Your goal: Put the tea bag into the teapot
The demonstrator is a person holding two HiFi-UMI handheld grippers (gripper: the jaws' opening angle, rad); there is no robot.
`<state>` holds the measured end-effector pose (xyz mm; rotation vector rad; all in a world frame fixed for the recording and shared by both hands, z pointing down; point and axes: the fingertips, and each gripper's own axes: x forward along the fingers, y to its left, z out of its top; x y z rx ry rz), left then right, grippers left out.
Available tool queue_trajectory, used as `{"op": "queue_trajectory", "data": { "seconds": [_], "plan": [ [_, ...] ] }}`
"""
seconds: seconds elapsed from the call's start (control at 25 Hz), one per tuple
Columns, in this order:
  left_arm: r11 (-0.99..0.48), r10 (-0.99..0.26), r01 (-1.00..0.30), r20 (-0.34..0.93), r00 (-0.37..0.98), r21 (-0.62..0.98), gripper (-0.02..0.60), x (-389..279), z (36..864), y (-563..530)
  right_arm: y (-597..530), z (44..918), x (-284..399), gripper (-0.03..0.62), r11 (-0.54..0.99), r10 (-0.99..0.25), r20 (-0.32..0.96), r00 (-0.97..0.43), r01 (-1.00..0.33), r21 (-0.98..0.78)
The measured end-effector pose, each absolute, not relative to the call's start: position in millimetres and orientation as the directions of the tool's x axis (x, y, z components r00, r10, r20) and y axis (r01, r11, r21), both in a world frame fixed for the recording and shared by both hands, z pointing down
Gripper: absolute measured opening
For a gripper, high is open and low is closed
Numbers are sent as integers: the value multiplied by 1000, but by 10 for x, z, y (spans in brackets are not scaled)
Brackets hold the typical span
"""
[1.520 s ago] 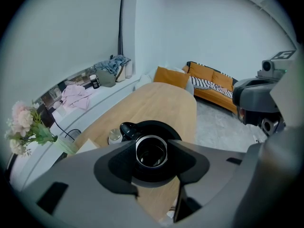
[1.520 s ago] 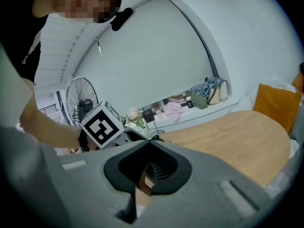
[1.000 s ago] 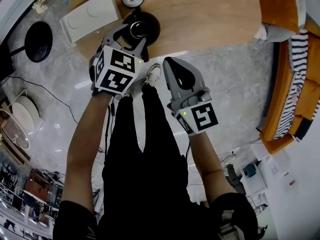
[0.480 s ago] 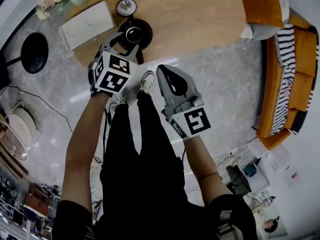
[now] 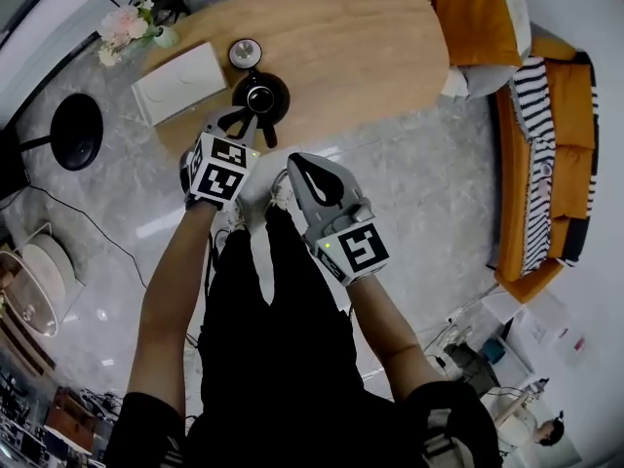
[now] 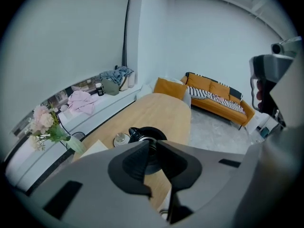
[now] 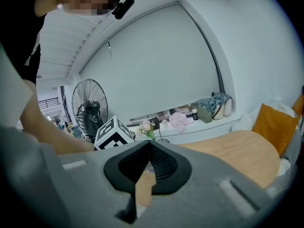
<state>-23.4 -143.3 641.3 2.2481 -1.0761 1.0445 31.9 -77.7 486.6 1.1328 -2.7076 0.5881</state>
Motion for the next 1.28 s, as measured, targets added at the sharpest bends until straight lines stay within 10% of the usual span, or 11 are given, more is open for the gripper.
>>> {"op": "queue_trajectory", "data": {
  "seconds": [1.28],
  "plan": [
    [-513,-682,-854,565,465,83,8,-606,4399,-1315,-683,3268,630,5,666,-697,199,-689,-724,-178]
  ]
}}
